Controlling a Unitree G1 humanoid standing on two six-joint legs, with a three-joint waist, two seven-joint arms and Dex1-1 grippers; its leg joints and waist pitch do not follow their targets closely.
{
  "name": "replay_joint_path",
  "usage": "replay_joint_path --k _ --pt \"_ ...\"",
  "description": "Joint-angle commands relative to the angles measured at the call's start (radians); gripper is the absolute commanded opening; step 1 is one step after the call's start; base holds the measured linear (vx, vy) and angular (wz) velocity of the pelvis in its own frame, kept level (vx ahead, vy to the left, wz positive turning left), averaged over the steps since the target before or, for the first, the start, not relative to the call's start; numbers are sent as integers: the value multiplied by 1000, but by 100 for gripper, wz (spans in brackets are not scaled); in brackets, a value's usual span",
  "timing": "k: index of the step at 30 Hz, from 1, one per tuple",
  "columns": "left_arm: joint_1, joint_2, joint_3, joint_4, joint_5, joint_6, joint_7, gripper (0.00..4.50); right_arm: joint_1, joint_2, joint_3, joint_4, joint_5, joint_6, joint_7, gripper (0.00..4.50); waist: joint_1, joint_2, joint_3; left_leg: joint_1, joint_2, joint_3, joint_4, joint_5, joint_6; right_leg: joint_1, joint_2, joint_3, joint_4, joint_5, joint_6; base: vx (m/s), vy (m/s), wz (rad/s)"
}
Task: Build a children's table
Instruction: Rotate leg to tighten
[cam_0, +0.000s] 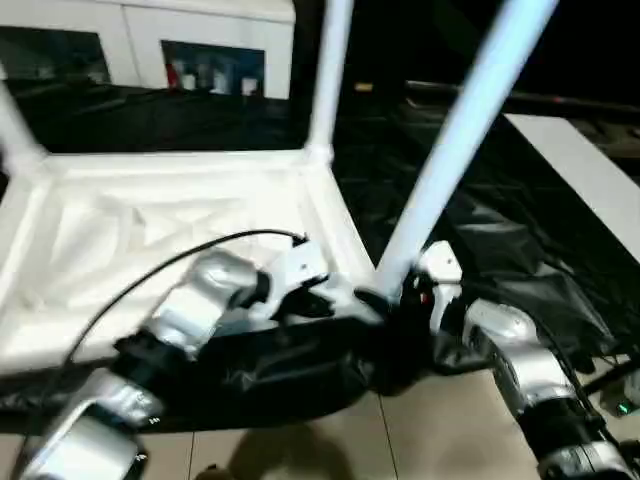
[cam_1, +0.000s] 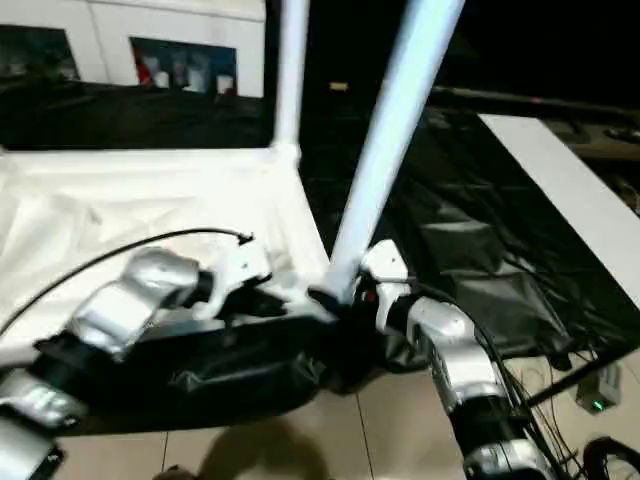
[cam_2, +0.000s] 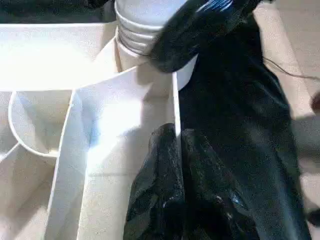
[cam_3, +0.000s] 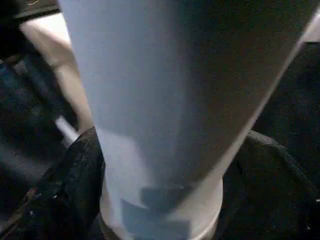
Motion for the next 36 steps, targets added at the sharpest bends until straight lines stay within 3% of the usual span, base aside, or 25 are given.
replay_joint_path --k 1,6,8,9,10,12,16,17,23,31,36 --pt "15 -1 -38 -44 -21 15 -72 0 14 -50 4 -38 0 28 46 401 -4 7 -65 14 19 6 -62 -175 41 48 -55 44 -62 -161 -189 0 0 0" --pt "16 17 -28 -55 -28 24 -63 0 18 -45 6 -48 0 32 62 401 -5 2 -60 15 17 8 -63 -223 20 44 -58 46 -72 -245 -170 0 0 0" --pt "17 21 -27 -62 -30 27 -65 0 15 -39 1 -51 9 37 61 368 -5 1 -60 15 17 7 -64 -238 11 43 -61 47 -76 -279 -157 0 0 0" --pt "17 20 -27 -63 -29 28 -65 0 12 -36 -2 -48 14 38 60 368 -5 -4 -59 14 17 7 -63 -239 11 43 -61 47 -77 -286 -154 0 0 0" --pt "17 20 -27 -65 -28 30 -66 0 11 -35 -3 -49 16 40 60 368 -4 -1 -59 15 17 6 -64 -241 9 42 -61 47 -77 -297 -149 0 0 0" --pt "18 18 -25 -68 -28 33 -67 0 9 -35 -5 -49 21 44 61 334 -6 -3 -59 13 18 4 -65 -237 5 43 -60 45 -77 -300 -144 0 0 0" --pt "19 15 -26 -67 -29 36 -64 0 7 -32 -8 -50 27 53 69 317 -6 -5 -61 12 17 5 -63 -214 7 45 -59 46 -73 -260 -150 0 0 0" --pt "20 16 -28 -66 -28 36 -64 0 7 -31 -9 -49 26 54 69 293 -6 -5 -61 12 17 5 -62 -211 8 45 -59 46 -72 -254 -152 0 0 0" --pt "23 16 -30 -58 -29 43 -52 0 10 -21 -21 -46 32 66 52 268 -7 -5 -61 13 16 6 -62 -211 5 46 -58 46 -72 -253 -154 0 0 0" --pt "-24 -121 19 68 6 73 165 0 -52 84 -128 125 3 52 -281 267 -13 -4 -61 15 15 2 -63 -271 -29 41 -62 44 -83 -360 -126 0 0 0" --pt "-66 -216 40 161 30 85 310 0 -116 147 -192 226 5 61 -513 267 -29 -3 -64 15 11 1 -62 -293 -39 37 -59 43 -87 -373 -113 0 0 0"
